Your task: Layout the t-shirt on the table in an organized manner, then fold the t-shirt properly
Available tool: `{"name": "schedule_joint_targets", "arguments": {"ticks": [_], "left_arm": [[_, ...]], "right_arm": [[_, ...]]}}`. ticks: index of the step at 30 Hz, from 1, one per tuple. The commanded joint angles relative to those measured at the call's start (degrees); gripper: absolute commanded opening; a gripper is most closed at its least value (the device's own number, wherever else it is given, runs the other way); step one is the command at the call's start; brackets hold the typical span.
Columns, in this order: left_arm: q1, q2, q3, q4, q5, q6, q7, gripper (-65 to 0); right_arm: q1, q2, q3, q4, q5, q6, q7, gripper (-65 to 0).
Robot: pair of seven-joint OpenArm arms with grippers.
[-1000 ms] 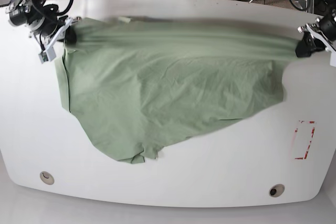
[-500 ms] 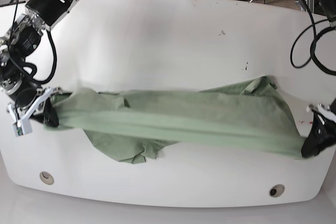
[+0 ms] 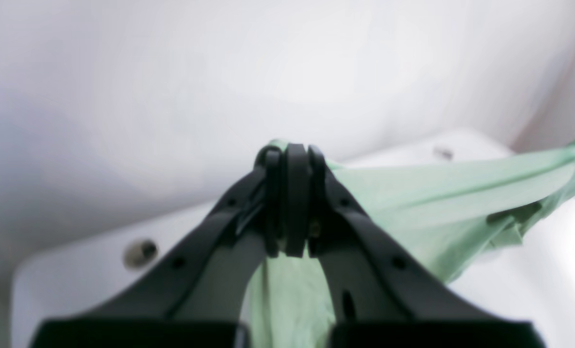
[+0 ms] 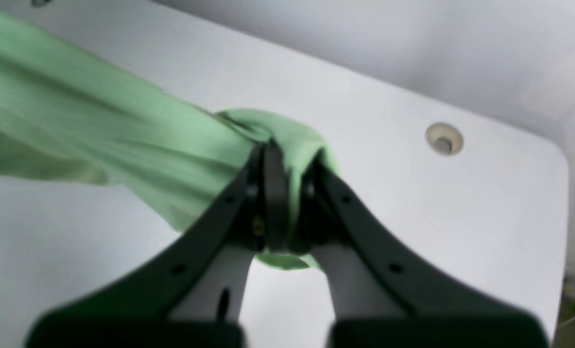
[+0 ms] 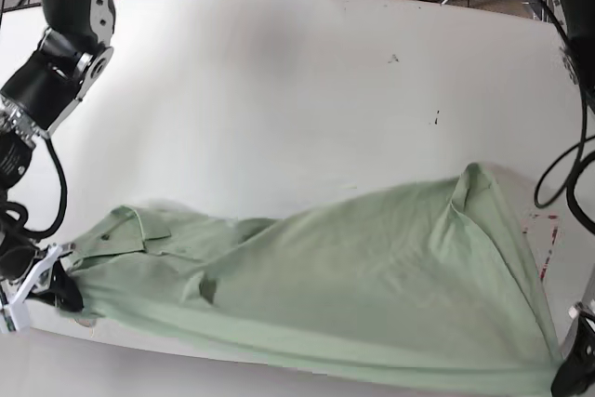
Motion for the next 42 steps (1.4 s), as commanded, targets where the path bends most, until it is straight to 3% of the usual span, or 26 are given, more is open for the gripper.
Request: {"name": "schedule_joint_targets", "arguments": {"ticks": [1,15,22,27,31,38,42], "left_arm": [[-7.5,-1.2,1.5,-2.3,-0.2,0.3,-2.0,-65.0],[-32.8,1.4,6.5,-16.9,-0.2,0.3,-2.0,-65.0],[-40.4,1.4,9.9,-20.0,-0.5,0.3,-2.0,-65.0],[-39.8,1.6,10.2,-19.7,-1.2,0.2,-1.9,-65.0],[-34.8,1.4,10.1,-19.7,-4.9,0.2,-0.9,-65.0],[-20.6,-1.6,9.6,-14.2,-9.3,0.2,-1.0,-65.0],[-9.8,-1.5,5.4,-10.0,-9.3,0.2,-1.0,-65.0]], "right_arm": [[8.7,3.5,-3.3,-3.7,0.4,-0.1,3.0,-65.0],[38.5,9.7,-22.6,-22.4,0.3,-0.1,9.0,-65.0],[47.6,10.4,-29.8,-26.3,0.7,-0.1,9.1,-65.0],[47.2,10.4,-30.0,-25.3,0.9,-0.1,7.3,-65.0],[41.6,11.0,-28.4,-21.8,1.5,-0.1,4.9,-65.0],[23.5,12.7,-20.3,-10.5,5.3,-0.1,3.7,-65.0],[12.6,12.5,-15.3,-5.5,5.5,-0.1,2.6,-65.0]]}}
